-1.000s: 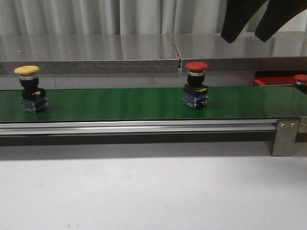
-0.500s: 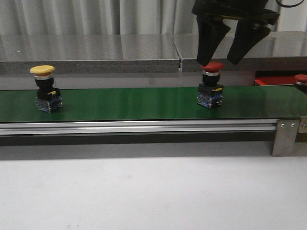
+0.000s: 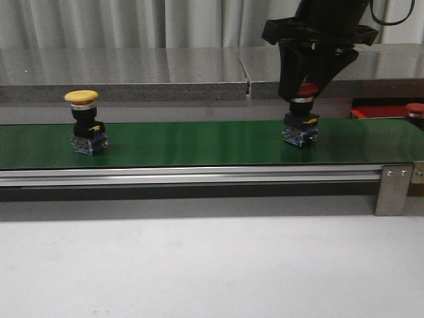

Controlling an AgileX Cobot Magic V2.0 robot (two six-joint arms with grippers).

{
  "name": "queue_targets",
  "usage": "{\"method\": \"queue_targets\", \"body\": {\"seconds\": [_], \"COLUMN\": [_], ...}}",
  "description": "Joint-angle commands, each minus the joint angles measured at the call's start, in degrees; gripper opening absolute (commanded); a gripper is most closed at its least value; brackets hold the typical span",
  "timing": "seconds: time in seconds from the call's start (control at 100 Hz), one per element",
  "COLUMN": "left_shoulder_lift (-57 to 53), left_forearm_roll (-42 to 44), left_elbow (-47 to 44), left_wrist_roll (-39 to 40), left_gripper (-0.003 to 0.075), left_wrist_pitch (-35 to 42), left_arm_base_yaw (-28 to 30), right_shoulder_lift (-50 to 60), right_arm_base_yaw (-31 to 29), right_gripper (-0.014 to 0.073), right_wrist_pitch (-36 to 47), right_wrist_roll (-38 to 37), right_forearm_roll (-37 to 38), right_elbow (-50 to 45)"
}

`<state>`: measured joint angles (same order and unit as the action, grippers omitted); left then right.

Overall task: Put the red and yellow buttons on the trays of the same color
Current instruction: 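Lower the right gripper onto the red button on the belt and grasp, then carry the red button into the red tray and open the right gripper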

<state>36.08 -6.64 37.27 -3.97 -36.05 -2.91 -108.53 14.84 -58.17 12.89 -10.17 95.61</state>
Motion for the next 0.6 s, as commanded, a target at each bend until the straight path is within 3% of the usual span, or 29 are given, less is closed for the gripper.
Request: {"method": "queue_targets", "body": {"seconds": [0.0,0.25,0.59], "left_shoulder_lift": [0.03,0.03,0.03], "left_forearm_roll": [-0.85,-0.85,-0.85], "left_elbow": [1.58,1.58,1.58], "left_wrist_roll": [-0.07,-0.07,-0.07], "left_gripper": [-0.002,-0.0019,-0.0019], "left_wrist_pitch": [3.55,3.55,3.55], "left_arm_base_yaw": [-0.4,-0.4,-0.4], "right_shoulder_lift": [3.65,8.62,11.53], "right_arm_base_yaw": [-0.28,-3.67,-17.15], "right_gripper": [0.0115,0.0115,0.0115], "right_wrist_pitch": [3.01,5.21,4.35], "right_wrist_roll": [0.44,-0.02,-0.28], "right_forearm_roll": [-0.3,-0.3,-0.3], "right_elbow": [1.84,1.84,1.84]}}
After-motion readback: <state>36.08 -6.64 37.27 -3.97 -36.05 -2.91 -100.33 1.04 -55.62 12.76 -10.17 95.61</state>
